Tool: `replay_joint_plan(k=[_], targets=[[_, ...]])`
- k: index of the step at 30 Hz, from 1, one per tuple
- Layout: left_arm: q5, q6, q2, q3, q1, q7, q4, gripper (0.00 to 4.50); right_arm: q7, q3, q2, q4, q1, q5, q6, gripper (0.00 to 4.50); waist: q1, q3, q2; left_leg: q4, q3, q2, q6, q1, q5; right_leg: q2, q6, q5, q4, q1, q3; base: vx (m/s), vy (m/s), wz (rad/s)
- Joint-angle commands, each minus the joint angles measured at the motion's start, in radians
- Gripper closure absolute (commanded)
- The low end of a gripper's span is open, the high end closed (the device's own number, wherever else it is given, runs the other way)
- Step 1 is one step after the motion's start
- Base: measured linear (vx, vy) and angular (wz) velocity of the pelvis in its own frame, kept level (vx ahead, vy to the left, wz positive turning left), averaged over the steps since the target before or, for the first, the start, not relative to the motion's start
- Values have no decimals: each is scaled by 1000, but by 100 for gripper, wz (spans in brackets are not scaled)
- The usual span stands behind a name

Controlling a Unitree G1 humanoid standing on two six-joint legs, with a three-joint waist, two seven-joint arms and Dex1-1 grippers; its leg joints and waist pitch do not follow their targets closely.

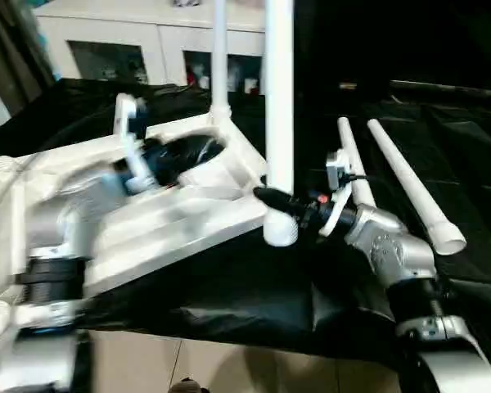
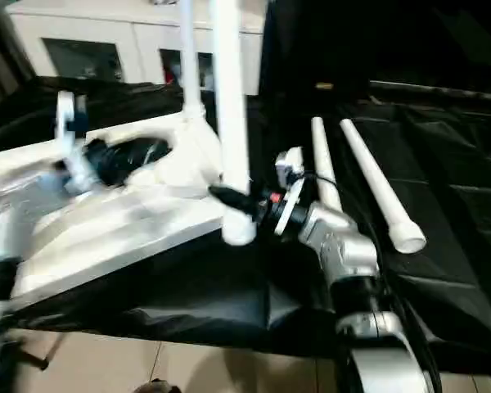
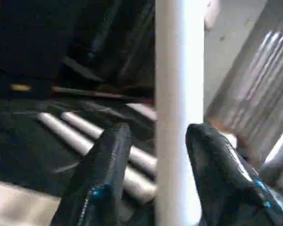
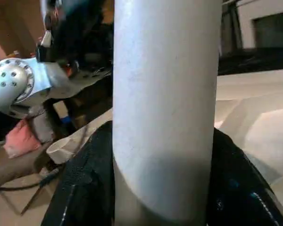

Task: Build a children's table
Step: Insert table leg to table base

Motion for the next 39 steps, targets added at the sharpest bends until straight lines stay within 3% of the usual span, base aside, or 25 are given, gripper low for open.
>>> replay_joint_plan(k=[1, 4, 5, 11, 14, 20, 29, 39], targets=[[-20, 23, -20, -7, -23, 21, 7, 204, -3, 2, -3, -38, 0, 11, 10, 262, 2, -79, 2, -56, -11, 39, 46, 13, -82, -85, -220, 23, -61, 57, 51, 0, 0, 0], [-65, 61, -72, 6, -40, 52, 13, 186, -13, 6, 0, -43, -2, 9, 12, 262, 2, -78, 0, -54, -11, 37, 50, 12, -89, -87, -223, 12, -64, 61, 49, 0, 0, 0], [-94, 99, -102, 10, -47, 75, 4, 175, -19, 11, -1, -47, -2, 6, 11, 262, 0, -77, 5, -55, -11, 39, 45, 13, -103, -87, -224, -5, -66, 60, 48, 0, 0, 0], [-157, 169, -128, 14, -53, 78, -36, 131, -29, 27, -7, -63, -2, -3, 24, 262, -2, -76, 7, -58, -16, 41, 33, 17, -126, -84, -209, -60, -71, 61, 48, 0, 0, 0], [-131, 156, -123, -9, -43, 80, -55, 105, -36, 27, -9, -63, -3, -2, 25, 262, -2, -78, 7, -57, -16, 41, 37, 18, -117, -85, -211, -33, -69, 61, 49, 0, 0, 0], [-64, 90, -123, -17, -55, 140, -27, 104, -33, 29, -17, -57, -7, -4, 26, 262, 0, -78, 5, -57, -17, 41, 39, 18, -111, -85, -202, -29, -68, 64, 49, 0, 0, 0], [-48, 68, -113, -24, -60, 147, -23, 179, -30, 47, -30, -52, -7, -10, 25, 262, 0, -81, 5, -51, -16, 39, 44, 17, -90, -84, -211, 15, -62, 65, 48, 0, 0, 0], [-62, 74, -111, -15, -63, 140, -28, 254, -43, 61, -34, -46, -7, -39, -32, 262, 1, -82, 7, -50, -16, 39, 43, 18, -98, -85, -218, 11, -61, 65, 48, 0, 0, 0]])
